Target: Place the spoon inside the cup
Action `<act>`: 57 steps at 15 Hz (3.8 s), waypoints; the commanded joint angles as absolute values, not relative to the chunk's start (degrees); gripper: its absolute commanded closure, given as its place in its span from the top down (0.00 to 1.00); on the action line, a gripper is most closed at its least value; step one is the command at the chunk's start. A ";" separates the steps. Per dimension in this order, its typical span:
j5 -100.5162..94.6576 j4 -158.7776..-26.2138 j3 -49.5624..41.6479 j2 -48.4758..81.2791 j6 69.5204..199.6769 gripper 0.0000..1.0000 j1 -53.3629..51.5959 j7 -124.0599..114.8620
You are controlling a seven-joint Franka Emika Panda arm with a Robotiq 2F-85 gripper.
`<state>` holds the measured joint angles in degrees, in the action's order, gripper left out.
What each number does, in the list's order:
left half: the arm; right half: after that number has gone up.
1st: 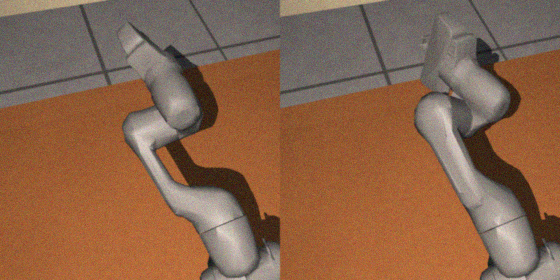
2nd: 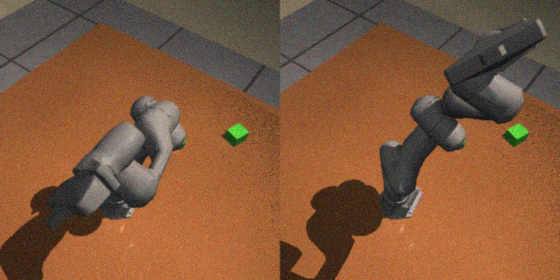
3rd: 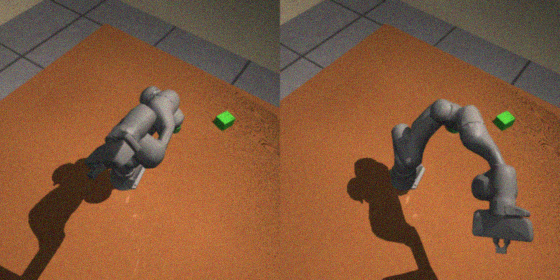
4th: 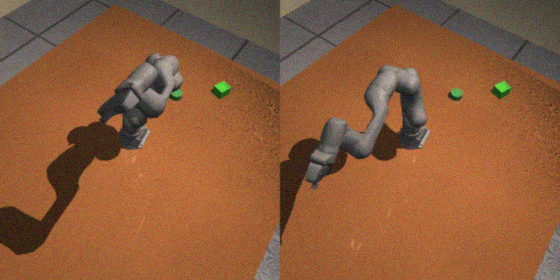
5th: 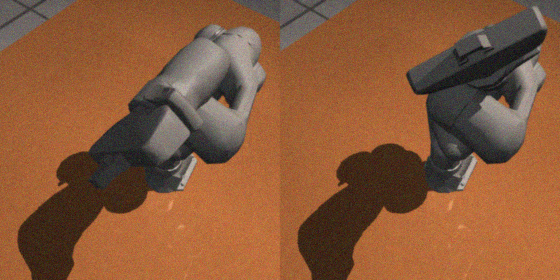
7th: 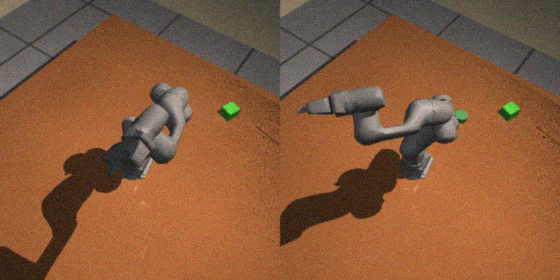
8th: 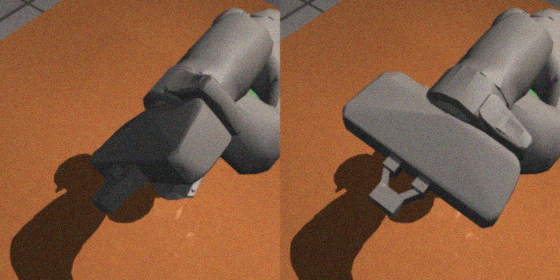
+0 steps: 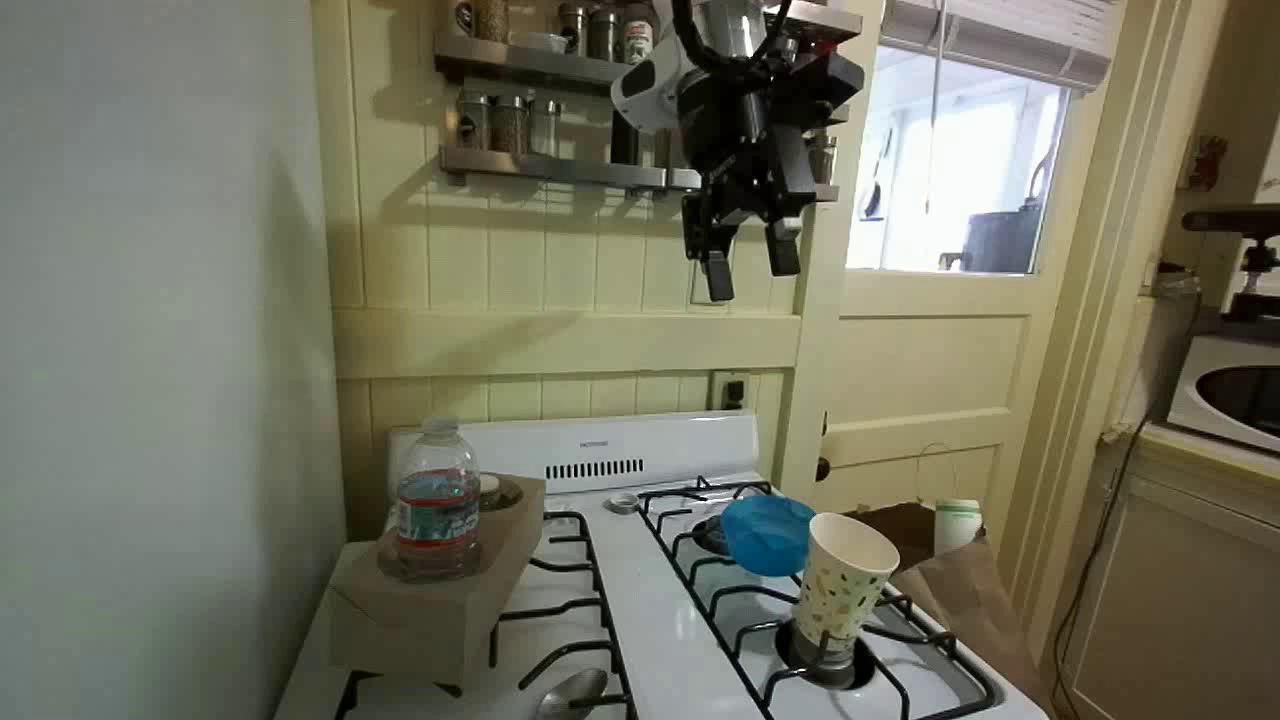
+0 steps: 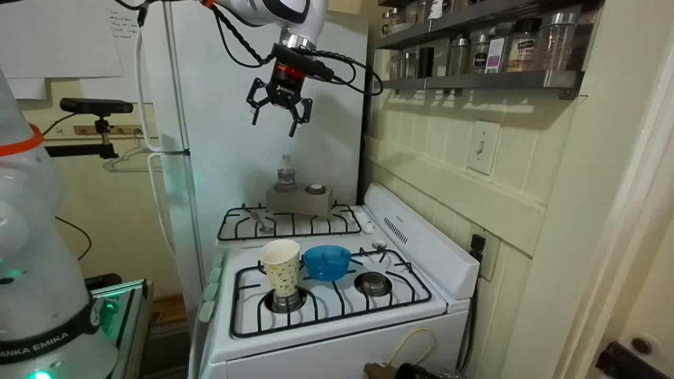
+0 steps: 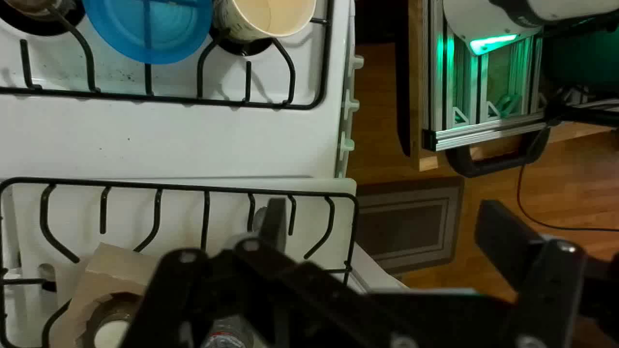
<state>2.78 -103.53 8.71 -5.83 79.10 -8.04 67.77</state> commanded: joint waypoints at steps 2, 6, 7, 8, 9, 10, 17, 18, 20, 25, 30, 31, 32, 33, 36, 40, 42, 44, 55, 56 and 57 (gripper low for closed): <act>2.74 -103.38 8.23 -5.76 78.98 1.00 -8.56 67.69; 2.74 -103.38 8.23 -5.76 78.98 1.00 -8.56 67.69; 2.74 -103.38 8.23 -5.76 78.98 1.00 -8.56 67.69; 2.74 -103.38 8.23 -5.76 78.98 1.00 -8.56 67.69; 2.74 -103.38 8.23 -5.76 78.98 1.00 -8.56 67.69; 2.74 -103.38 8.23 -5.76 78.98 1.00 -8.56 67.69; 2.75 -103.38 8.23 -5.76 78.98 1.00 -8.56 67.69; 2.74 -103.38 8.23 -5.76 78.98 1.00 -8.56 67.69; 2.74 -103.38 8.23 -5.76 78.98 1.00 -8.56 67.69; 2.74 -103.38 8.23 -5.76 78.98 1.00 -8.56 67.69; 2.74 -103.38 8.23 -5.76 78.98 1.00 -8.56 67.69; 2.74 -103.38 8.23 -5.76 78.98 1.00 -8.56 67.69; 2.74 -103.38 8.23 -5.76 78.98 1.00 -8.56 67.69; 2.74 -103.38 8.23 -5.76 78.98 1.00 -8.56 67.69; 9.59 -106.75 7.12 -7.45 80.15 1.00 -7.70 59.44; 17.69 -114.61 6.34 -9.75 84.00 1.00 -7.74 51.22; 19.98 -119.64 5.99 -11.79 87.53 1.00 -7.51 46.91; 21.87 -124.67 6.03 -13.98 91.23 1.00 -7.73 42.35; 23.47 -138.78 7.02 -15.40 99.43 1.00 -10.41 25.02; 23.50 -138.79 7.00 -15.41 99.43 1.00 -10.39 24.76; 23.53 -138.78 6.97 -15.45 99.44 1.00 -10.37 24.65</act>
<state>23.69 -138.85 7.66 -15.50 99.46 -9.64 24.81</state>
